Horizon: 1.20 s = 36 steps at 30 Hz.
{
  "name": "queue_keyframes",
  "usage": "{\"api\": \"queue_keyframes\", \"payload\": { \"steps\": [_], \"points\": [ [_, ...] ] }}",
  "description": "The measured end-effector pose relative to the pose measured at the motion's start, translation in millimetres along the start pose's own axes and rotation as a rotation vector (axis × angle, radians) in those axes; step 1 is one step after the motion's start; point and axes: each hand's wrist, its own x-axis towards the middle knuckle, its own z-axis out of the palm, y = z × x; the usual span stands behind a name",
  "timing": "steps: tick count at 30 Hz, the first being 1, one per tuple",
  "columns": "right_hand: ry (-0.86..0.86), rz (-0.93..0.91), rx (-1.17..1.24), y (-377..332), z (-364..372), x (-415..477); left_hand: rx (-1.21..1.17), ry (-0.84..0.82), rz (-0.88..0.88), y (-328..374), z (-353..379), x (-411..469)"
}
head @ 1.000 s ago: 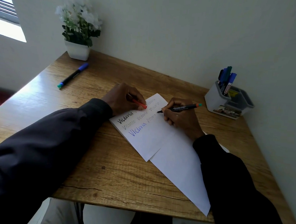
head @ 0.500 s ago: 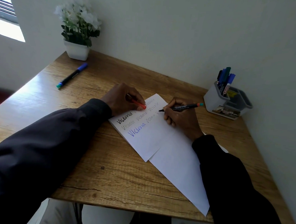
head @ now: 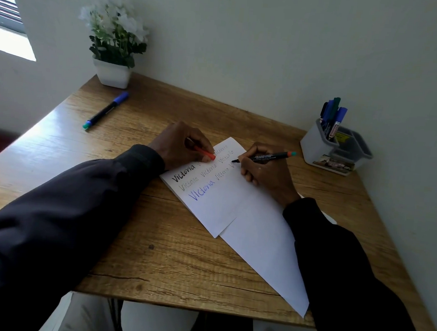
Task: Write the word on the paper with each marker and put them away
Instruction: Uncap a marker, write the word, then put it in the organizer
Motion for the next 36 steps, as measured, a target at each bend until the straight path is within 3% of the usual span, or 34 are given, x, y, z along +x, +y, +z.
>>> {"api": "queue_keyframes", "payload": {
  "steps": [18, 36],
  "points": [
    [0.027, 0.155, 0.039, 0.4, 1.6, 2.1, 0.012, 0.003, 0.011, 0.6, -0.5, -0.4],
    [0.083, 0.067, 0.006, 2.8, -0.3, 3.1, -0.008, 0.005, 0.018, 0.0, 0.0, 0.3]
  ]
}}
